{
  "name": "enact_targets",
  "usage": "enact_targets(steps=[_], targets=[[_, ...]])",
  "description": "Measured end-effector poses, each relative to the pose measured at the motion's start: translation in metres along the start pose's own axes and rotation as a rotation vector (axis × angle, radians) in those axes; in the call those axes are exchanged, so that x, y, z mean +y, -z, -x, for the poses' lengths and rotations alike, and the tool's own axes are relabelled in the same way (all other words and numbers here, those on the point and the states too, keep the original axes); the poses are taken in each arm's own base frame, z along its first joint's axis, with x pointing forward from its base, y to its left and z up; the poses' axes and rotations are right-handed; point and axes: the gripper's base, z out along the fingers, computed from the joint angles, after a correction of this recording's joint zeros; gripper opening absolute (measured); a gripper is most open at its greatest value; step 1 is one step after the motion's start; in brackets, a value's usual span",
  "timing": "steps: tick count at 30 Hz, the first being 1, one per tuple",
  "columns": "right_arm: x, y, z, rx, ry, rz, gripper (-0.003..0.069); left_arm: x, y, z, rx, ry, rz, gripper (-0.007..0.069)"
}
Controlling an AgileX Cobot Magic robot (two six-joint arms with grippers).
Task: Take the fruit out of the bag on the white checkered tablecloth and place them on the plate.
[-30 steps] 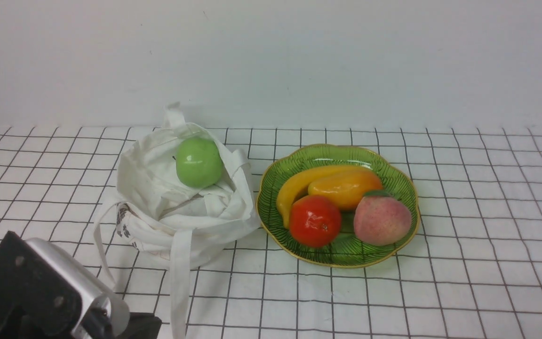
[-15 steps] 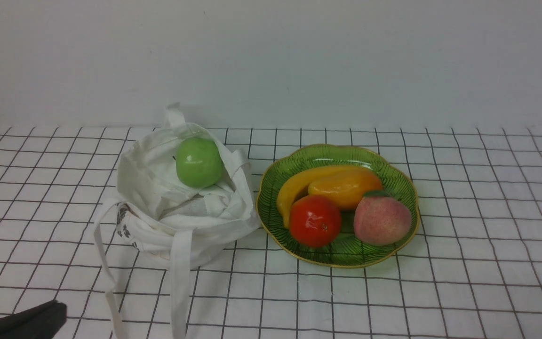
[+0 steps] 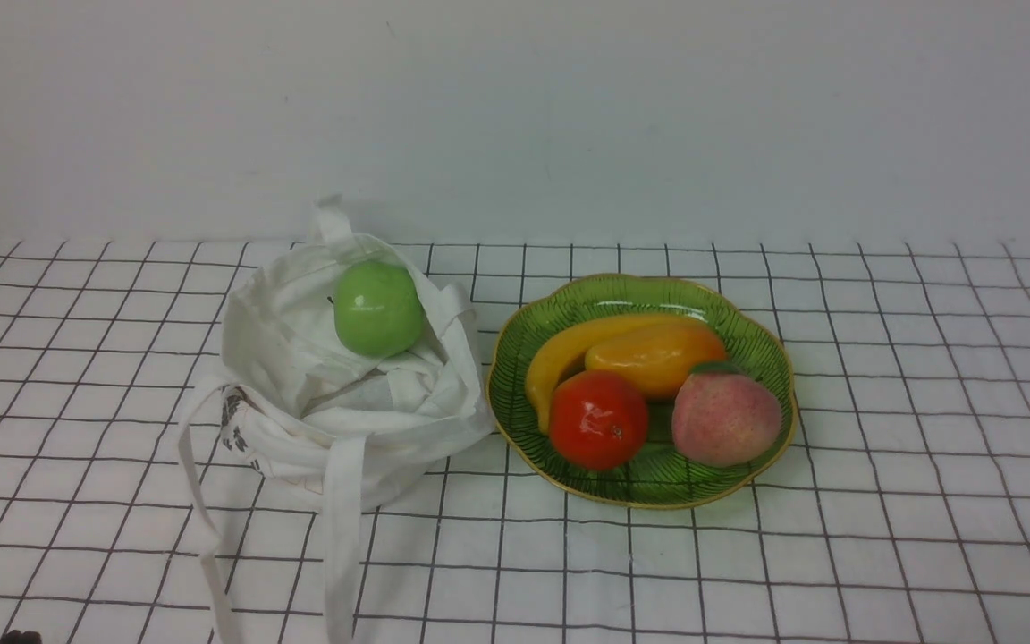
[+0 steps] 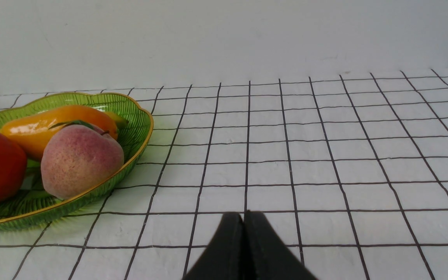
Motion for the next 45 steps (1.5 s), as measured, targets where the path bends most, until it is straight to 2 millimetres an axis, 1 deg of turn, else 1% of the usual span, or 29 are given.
enact_targets(steps=[6,45], targets=[[0.0,0.0,0.0,0.0,0.0,0.0,-0.0014,0.0018,0.0,-0.0024,0.024,0.014,0.034,-0.0008],[0.0,0.0,0.0,0.0,0.0,0.0,-0.0014,0.0018,0.0,-0.0027,0.027,0.014,0.034,-0.0008]])
